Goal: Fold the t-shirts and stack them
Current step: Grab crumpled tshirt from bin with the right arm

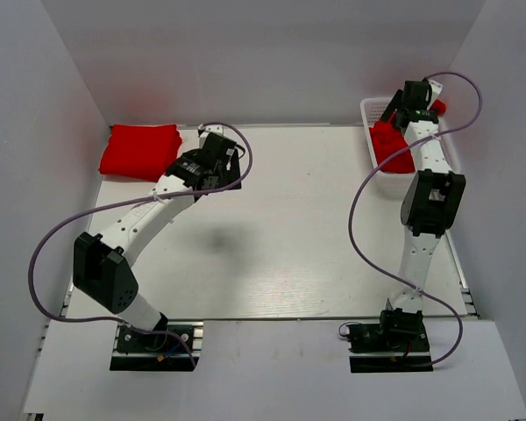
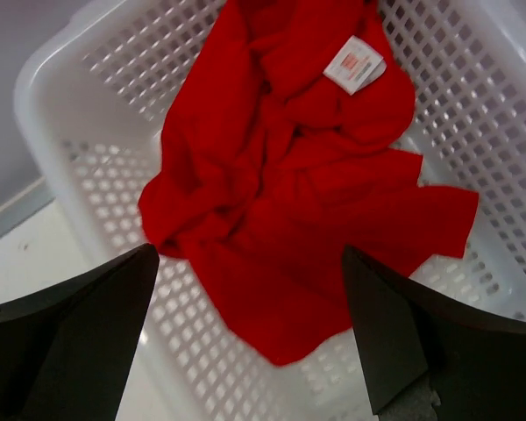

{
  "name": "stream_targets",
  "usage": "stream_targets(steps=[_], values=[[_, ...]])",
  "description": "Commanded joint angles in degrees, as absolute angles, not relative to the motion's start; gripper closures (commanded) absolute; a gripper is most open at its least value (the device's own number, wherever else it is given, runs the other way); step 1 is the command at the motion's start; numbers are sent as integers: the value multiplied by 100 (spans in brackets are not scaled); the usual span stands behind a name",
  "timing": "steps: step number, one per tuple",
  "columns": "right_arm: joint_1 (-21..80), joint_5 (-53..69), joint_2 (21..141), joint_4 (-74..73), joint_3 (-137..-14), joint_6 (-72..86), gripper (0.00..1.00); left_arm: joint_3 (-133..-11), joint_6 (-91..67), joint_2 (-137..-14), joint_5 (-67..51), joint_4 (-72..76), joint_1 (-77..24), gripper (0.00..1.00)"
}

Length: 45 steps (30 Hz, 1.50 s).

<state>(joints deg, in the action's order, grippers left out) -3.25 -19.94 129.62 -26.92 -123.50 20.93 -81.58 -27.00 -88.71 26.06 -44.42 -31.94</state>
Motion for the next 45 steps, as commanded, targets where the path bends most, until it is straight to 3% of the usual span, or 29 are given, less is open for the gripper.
stream_targets(steps=[1, 15, 18, 21, 22, 37, 42, 45], values=[[-501, -1556, 13243, -1453, -12349, 2179, 10, -8481, -2479, -9017, 2769, -4464, -3164, 0], [-826, -529, 14950, 428, -12823, 3110, 10, -8543, -2232, -9518, 2646, -4359, -3164, 0], [-826, -325, 15056, 589, -12841, 3260, 20, -8595, -2232, -9571, 2593, -4473, -3164, 0], [-826, -378, 14811, 685, -12561, 3252, 66, -8596, -2232, -9624, 2593, -4474, -3164, 0], [-835, -395, 14740, 755, -12473, 3235, 100, -8526, -2232, -9624, 2541, -4474, -3164, 0], [-914, -1099, 11489, 36, -11435, 1574, 100, -7665, -2417, -8333, 2092, -4184, -3164, 0], [-879, -397, 10680, -788, -11924, 1398, 100, -7471, -2565, -7911, 2039, -4297, -3164, 0], [-844, 718, 10319, -1080, -12453, 1415, 100, -7269, -2698, -7691, 1917, -4298, -3164, 0]])
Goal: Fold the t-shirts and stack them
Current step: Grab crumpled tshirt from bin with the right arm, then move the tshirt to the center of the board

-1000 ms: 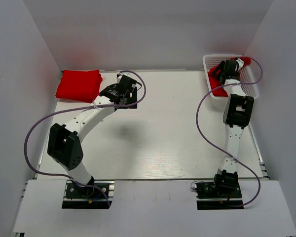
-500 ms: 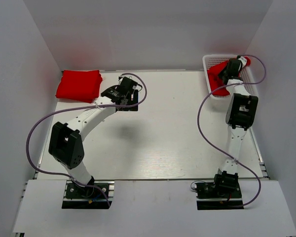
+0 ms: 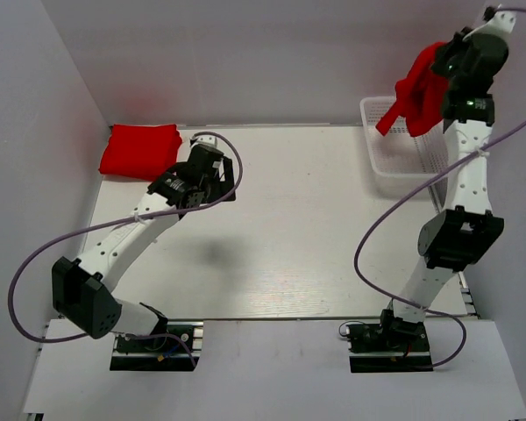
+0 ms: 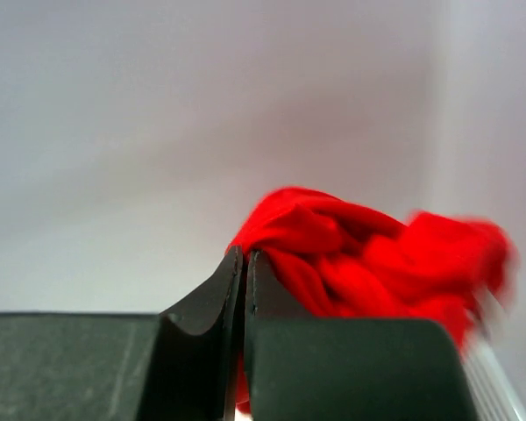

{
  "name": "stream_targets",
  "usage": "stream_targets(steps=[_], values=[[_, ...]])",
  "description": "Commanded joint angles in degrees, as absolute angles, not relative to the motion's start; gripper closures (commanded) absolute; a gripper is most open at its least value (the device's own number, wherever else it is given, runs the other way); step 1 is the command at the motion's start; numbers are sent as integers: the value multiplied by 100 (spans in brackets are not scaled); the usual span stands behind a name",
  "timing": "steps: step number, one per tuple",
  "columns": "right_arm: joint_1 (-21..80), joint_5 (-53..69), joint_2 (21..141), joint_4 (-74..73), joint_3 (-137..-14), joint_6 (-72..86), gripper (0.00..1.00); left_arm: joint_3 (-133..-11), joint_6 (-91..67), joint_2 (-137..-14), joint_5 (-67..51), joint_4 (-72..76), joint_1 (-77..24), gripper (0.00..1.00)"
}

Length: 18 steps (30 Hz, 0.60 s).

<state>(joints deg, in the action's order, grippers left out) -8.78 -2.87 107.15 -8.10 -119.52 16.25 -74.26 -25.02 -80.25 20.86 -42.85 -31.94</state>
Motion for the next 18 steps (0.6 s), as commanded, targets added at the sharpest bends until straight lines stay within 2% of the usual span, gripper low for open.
stream_targets(steps=[1, 9, 13, 14, 17, 18], values=[[-818, 1704, 10188, -1107, -12567, 1459, 100, -7173, -2750, -7621, 1916, -4359, -3164, 0], [-203, 4595, 9431, -1239, -12086, 2302, 100, -7049, -3120, -6883, 2215, -5088, -3164, 0], [588, 4843, 8869, -1590, -10594, 1936, 100, -6891, -3243, -6479, 2329, -5352, -3164, 0], [946, 4843, 8720, -1652, -9756, 1821, 100, -6891, -3243, -6425, 2329, -5431, -3164, 0], [1203, 4528, 8412, -1820, -8705, 1503, 100, -6768, -3427, -6354, 2460, -5659, -3164, 0], [1309, 4291, 8159, -1628, -7396, 1546, 96, -6768, -3489, -6354, 2461, -5721, -3164, 0]])
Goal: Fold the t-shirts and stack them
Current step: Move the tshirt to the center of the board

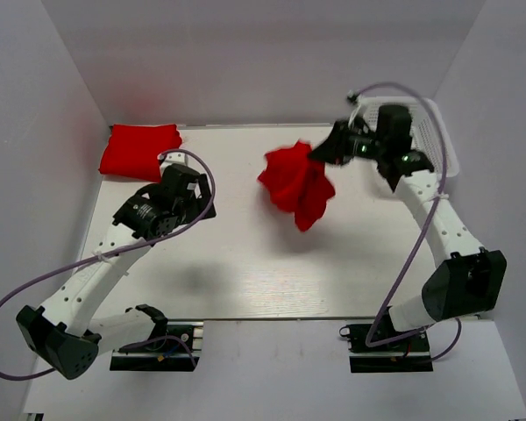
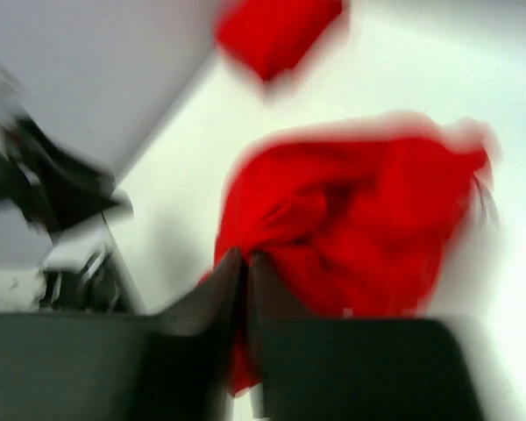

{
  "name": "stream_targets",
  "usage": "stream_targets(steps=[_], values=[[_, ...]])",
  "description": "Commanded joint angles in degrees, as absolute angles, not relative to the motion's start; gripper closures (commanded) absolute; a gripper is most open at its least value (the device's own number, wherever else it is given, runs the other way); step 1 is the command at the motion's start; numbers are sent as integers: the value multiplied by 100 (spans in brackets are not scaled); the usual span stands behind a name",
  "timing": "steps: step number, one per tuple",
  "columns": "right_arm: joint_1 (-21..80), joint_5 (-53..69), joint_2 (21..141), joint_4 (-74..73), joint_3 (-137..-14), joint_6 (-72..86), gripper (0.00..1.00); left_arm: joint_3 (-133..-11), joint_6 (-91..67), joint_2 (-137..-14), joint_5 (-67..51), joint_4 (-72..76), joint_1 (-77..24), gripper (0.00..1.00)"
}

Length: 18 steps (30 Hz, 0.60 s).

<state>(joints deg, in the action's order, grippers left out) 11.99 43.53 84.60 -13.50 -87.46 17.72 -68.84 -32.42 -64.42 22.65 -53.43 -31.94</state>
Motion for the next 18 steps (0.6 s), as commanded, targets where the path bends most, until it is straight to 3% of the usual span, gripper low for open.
stream_targets(steps=[1, 2, 3, 9, 14, 18], values=[[1327, 4063, 8078, -1443, -6991, 1625, 70, -6715, -3594, -6354, 2513, -5861, -3164, 0], [1301, 3965, 7929, -1398, -6361, 1661, 47, -6654, -3595, -6354, 2514, -5862, -3164, 0], [1309, 3799, 7876, -1406, -6128, 1687, 10, -6558, -3647, -6354, 2514, -5923, -3164, 0], [1327, 2138, 6971, -2153, -5309, 1415, 10, -6048, -3858, -6354, 2251, -5872, -3164, 0], [1345, 1619, 6250, -2381, -4870, 1397, 10, -5774, -3858, -6574, 2197, -5494, -3164, 0], [1345, 1178, 6056, -2942, -4773, 1231, 10, -6264, -3719, -7206, 2311, -5178, -3164, 0]])
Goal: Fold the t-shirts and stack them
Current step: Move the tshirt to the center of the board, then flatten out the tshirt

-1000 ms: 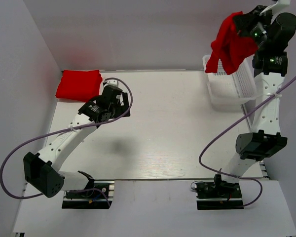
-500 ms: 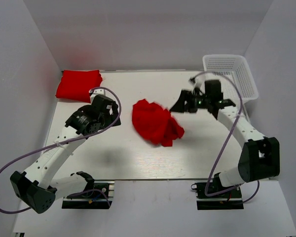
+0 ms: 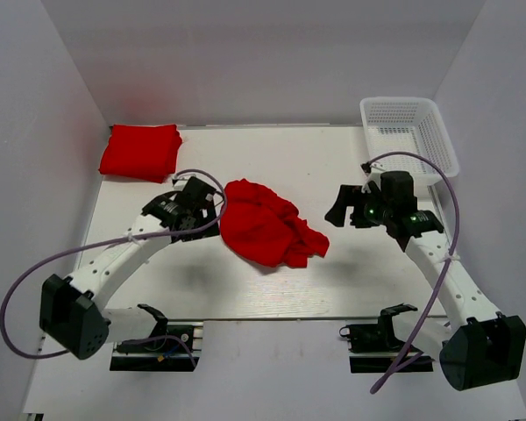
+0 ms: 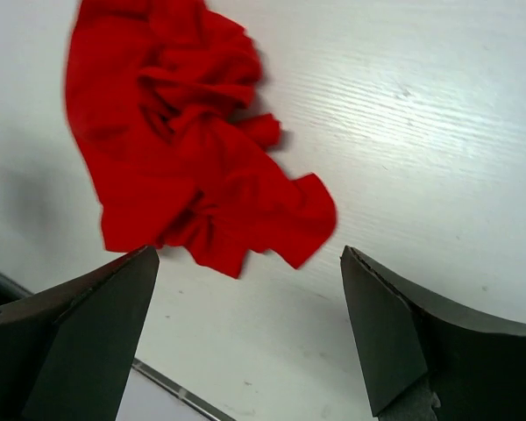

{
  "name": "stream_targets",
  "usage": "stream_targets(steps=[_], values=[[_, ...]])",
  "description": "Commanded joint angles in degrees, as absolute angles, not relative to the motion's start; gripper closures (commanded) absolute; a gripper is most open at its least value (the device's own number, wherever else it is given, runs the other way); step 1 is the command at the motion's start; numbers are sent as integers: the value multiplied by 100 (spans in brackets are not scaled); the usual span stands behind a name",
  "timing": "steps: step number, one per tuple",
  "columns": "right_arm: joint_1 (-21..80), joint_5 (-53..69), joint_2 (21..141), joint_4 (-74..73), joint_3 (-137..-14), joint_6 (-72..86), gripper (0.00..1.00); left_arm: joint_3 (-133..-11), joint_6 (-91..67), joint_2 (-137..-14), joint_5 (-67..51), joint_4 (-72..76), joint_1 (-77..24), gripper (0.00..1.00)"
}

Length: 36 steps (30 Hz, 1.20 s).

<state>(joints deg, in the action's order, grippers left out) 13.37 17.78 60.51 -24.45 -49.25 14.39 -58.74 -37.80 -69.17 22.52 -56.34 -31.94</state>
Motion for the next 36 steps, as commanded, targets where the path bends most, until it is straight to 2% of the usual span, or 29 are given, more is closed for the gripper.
stream_targets(steps=[1, 5, 10, 14, 18, 22, 31, 34, 36], values=[[1353, 1073, 6030, -2979, -4738, 1213, 10, -6397, -3718, -7372, 2407, -5020, -3164, 0], [1354, 1107, 5889, -2945, -4387, 1335, 10, -7170, -3156, -8409, 2294, -4518, -3103, 0], [1406, 1362, 5880, -2725, -3956, 1564, 10, -8479, -2795, -10304, 2224, -4447, -3041, 0], [1503, 1468, 5959, -2637, -3806, 1679, 10, -9323, -2532, -11273, 1611, -4237, -2848, 0], [1582, 1345, 6091, -2576, -3753, 1767, 10, -9720, -2531, -11863, 1538, -4184, -2672, 2], [1731, 1213, 6249, -2417, -3692, 1872, 10, -9791, -2409, -12075, 1539, -3964, -2558, 14], [1977, 835, 7057, -2048, -3867, 2021, 10, -9589, -2154, -12313, 1082, -3288, -2452, 23], [1986, 650, 7189, -1855, -3885, 2057, 12, -9650, -2083, -12453, 1020, -3217, -2452, 26], [2030, 729, 7347, -1689, -3876, 2083, 15, -9703, -2083, -12524, 1020, -3217, -2452, 33]])
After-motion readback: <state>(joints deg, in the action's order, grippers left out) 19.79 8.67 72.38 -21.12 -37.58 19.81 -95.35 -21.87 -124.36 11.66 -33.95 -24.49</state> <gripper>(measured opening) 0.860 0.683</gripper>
